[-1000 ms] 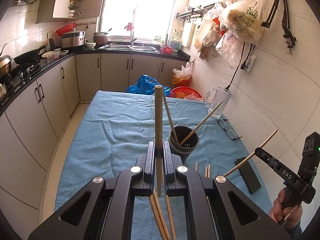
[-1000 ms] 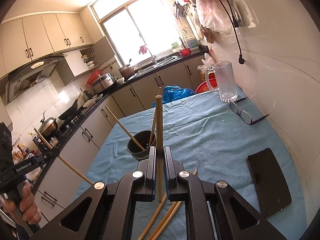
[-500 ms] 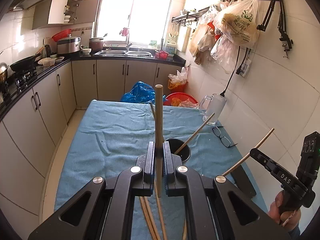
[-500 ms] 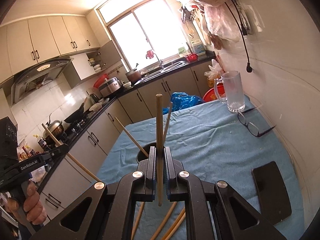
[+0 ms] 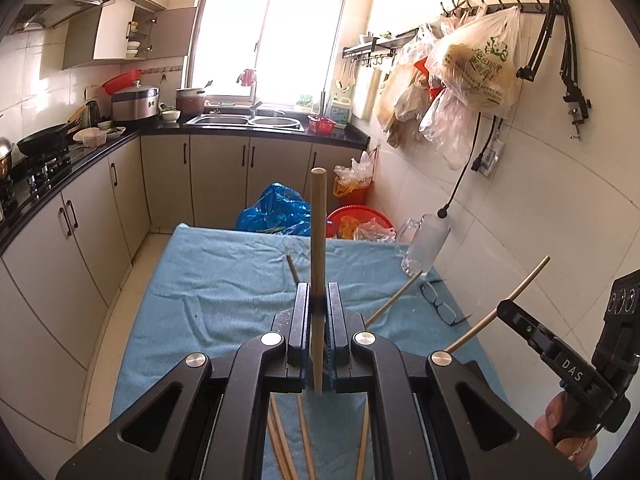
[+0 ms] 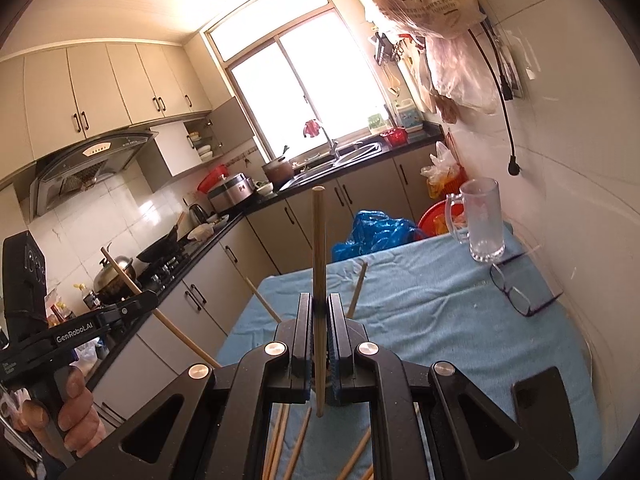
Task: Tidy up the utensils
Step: 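Carry both upright chopsticks toward the black holder cup, then lower both chopsticks into the holder cup and open both tools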
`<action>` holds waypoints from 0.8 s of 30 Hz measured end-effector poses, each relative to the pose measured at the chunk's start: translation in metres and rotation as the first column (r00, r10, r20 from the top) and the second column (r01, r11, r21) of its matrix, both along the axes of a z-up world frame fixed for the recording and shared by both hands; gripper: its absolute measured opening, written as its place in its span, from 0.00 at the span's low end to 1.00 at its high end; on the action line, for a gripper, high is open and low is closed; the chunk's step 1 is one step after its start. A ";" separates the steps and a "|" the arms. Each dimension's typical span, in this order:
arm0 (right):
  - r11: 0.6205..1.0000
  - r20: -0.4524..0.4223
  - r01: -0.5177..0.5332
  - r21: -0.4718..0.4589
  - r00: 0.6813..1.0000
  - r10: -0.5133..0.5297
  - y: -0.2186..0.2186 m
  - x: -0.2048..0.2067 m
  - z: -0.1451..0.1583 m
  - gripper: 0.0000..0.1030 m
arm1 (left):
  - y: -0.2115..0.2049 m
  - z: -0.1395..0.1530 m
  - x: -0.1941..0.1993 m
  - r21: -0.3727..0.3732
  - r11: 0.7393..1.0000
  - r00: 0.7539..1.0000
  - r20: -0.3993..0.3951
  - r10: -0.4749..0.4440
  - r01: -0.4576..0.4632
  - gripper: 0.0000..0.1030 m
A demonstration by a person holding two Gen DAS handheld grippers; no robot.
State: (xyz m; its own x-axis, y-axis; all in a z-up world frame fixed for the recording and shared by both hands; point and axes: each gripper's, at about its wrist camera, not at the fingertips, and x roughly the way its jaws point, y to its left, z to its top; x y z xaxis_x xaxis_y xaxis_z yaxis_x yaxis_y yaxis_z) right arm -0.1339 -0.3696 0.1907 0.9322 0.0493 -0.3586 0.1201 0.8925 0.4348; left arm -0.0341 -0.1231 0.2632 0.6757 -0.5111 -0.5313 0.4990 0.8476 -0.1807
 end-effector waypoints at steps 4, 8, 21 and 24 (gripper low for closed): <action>1.000 0.014 0.009 -0.005 1.000 -0.009 0.000 0.010 0.007 0.08 | -0.008 0.008 0.008 -0.016 1.000 1.000 0.005 0.002 -0.002 0.06; 1.000 0.020 0.012 -0.008 1.000 -0.012 -0.001 0.022 0.012 0.08 | -0.017 0.012 0.018 -0.023 1.000 1.000 0.004 0.003 -0.002 0.06; 0.999 0.002 0.040 0.024 0.999 -0.040 -0.017 0.054 0.004 0.08 | -0.034 -0.010 0.050 -0.021 1.000 0.999 -0.049 0.004 -0.005 0.06; 0.998 0.006 0.050 0.030 0.999 -0.051 -0.019 0.061 0.002 0.08 | -0.036 -0.017 0.055 -0.024 1.000 0.998 -0.062 0.005 -0.006 0.06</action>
State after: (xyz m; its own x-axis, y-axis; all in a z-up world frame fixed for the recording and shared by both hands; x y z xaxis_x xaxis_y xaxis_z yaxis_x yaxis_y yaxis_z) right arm -0.0730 -0.3889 0.1923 0.9360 0.0127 -0.3517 0.1618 0.8720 0.4621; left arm 0.0209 -0.1589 0.2462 0.6444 -0.5206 -0.5601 0.4815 0.8453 -0.2317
